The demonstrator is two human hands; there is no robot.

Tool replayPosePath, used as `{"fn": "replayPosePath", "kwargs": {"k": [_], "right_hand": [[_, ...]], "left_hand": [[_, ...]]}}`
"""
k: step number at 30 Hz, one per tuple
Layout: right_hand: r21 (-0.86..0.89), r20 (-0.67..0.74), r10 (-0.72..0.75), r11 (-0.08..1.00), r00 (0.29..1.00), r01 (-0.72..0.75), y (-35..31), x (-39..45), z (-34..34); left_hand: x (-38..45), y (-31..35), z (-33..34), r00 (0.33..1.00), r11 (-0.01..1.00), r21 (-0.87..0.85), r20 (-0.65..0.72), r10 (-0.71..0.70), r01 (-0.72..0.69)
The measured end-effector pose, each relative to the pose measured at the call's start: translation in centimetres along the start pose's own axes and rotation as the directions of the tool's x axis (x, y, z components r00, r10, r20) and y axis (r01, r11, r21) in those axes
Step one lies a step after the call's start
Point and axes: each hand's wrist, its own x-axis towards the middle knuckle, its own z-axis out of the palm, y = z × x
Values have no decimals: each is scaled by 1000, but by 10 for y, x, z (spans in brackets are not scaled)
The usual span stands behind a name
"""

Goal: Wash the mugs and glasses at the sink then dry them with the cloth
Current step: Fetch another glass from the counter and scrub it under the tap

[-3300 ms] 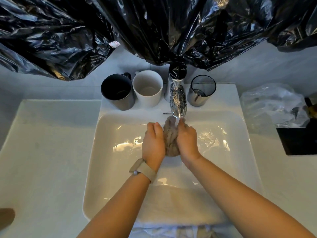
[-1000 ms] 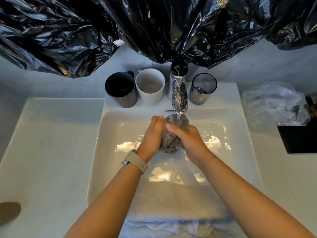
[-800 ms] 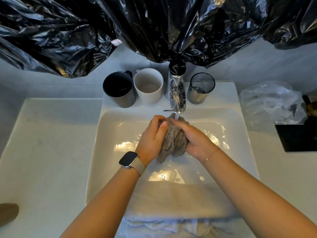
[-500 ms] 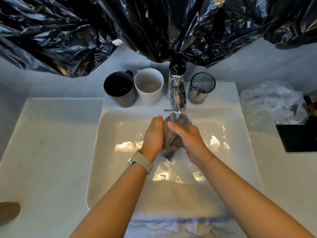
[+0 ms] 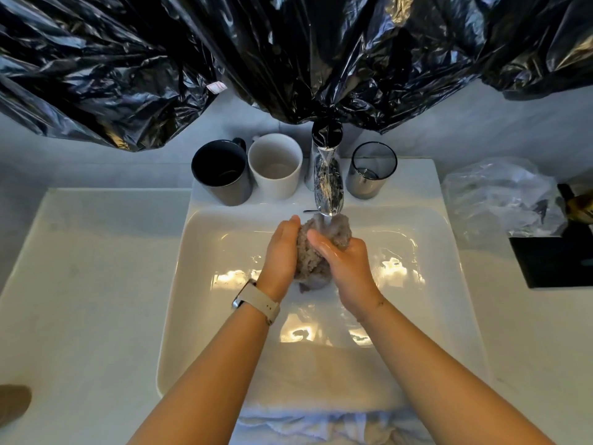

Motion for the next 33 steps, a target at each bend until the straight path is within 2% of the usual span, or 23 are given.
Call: {"fn": "replayPosePath", "kwargs": {"k": [2,4,5,7,9,11,12,13,15,17,19,21,23,24,26,27,28,29,30,31,33], "right_hand": [[77,13,188,979,982,-188,-7,8,1],[159,136,410,890,902,-428,-20,17,-3],[163,176,469,853,865,-496,-24,20,-4],[109,139,470,868,872,-485,-20,22,-2],[44,25,296,954,955,-297,-9,16,-1],[-30,43,59,998,997,-58,0,7,-4],[-63,86,-18,998,996,23,3,4,-7],[-82,118,-58,994,991,68,5,2,-9],[-110,148,-97,987,984,113,4,-1,-12],[-127,140,-83,987,987,101,1,-1,-13],[-86,111,59,995,992,-49,-6,5,-13],[-24,111,293,956,950,-292,-15,15,-12],[3,114,404,913,908,-407,-20,18,-10],[-31,92,387,922,917,-386,-16,17,-10],[-113,64,233,968,970,-225,-6,10,-11],[-134,86,129,984,988,-117,0,5,-11],[-148,110,34,989,993,-17,4,1,-10],[-154,117,-31,987,993,49,6,-3,-9],[-158,107,-67,984,992,84,7,-3,-7],[-163,90,-86,982,992,100,6,-2,-6],[-175,58,-50,983,997,60,2,4,-3]], "left_hand": [[-3,-8,2,962,943,263,-125,243,-204],[-8,-16,-4,888,782,492,-39,458,-381],[-10,-19,-7,862,722,534,23,507,-439],[-10,-23,-13,846,709,507,80,528,-490],[-5,-23,-14,911,826,408,41,410,-390],[1,-17,-12,995,972,214,57,84,-94],[3,-13,-12,993,990,133,101,-54,40],[4,-10,-12,984,991,82,137,-116,106],[2,-6,-9,984,993,31,129,-121,118],[-2,-12,-2,999,999,52,37,11,-13],[-10,-23,1,965,949,192,-33,260,-249],[-14,-32,-3,882,823,354,10,472,-444],[-13,-39,-9,852,759,415,87,516,-502],[-11,-40,-11,863,769,411,104,494,-490],[-7,-33,-14,937,894,284,77,340,-347],[-3,-27,-14,977,966,159,94,190,-203],[0,-21,-15,989,999,40,147,13,-19],[1,-16,-17,969,989,-43,210,-128,140],[2,-13,-18,945,969,-82,257,-204,232],[2,-11,-17,938,962,-93,266,-223,255],[0,-12,-10,980,990,-36,150,-133,140]]}}
